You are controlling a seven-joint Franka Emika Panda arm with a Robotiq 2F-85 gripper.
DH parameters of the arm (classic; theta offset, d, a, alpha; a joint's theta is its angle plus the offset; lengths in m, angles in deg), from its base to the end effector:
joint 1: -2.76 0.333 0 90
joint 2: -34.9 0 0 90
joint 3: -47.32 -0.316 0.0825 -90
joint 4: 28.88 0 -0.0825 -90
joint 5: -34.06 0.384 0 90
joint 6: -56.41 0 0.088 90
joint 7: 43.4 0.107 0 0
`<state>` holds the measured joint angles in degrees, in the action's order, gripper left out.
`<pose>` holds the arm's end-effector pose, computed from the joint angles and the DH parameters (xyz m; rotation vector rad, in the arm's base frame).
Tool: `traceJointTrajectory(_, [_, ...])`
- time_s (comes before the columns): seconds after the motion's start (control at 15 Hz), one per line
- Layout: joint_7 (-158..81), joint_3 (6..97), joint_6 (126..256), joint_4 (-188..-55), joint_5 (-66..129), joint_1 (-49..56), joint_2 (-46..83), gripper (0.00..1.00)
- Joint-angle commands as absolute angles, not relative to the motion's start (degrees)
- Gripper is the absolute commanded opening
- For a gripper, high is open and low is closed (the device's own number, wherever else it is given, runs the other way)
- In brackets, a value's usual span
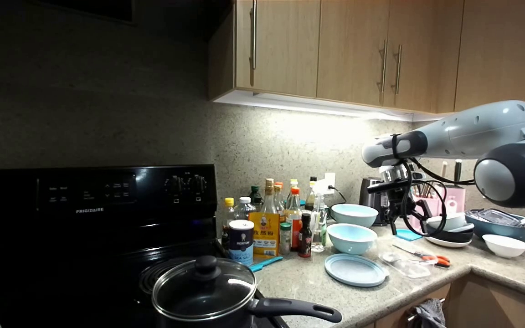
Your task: Move the glass bowl to the right and the clear bowl to the left
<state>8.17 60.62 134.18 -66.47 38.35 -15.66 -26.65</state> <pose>0.6848 -0.3125 0.3074 2.2461 -1.8320 -0.4709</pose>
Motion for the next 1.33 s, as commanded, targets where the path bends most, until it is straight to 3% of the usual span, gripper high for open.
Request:
traceJointTrajectory(0.0, [-1.78, 60.45, 135.37, -69.71, 35.01, -13.69, -25.27, 1.00])
traceJointTrajectory(0.47, [-19.68, 58.28, 134.74, -72.77, 35.63, -13.90, -25.28, 1.00])
traceJointTrajectory(0.8, [-17.44, 59.13, 135.21, -71.47, 36.13, -13.77, -26.82, 1.00])
traceJointTrajectory(1.27, [-28.72, 59.90, 134.31, -71.24, 24.81, -6.84, -28.36, 1.00])
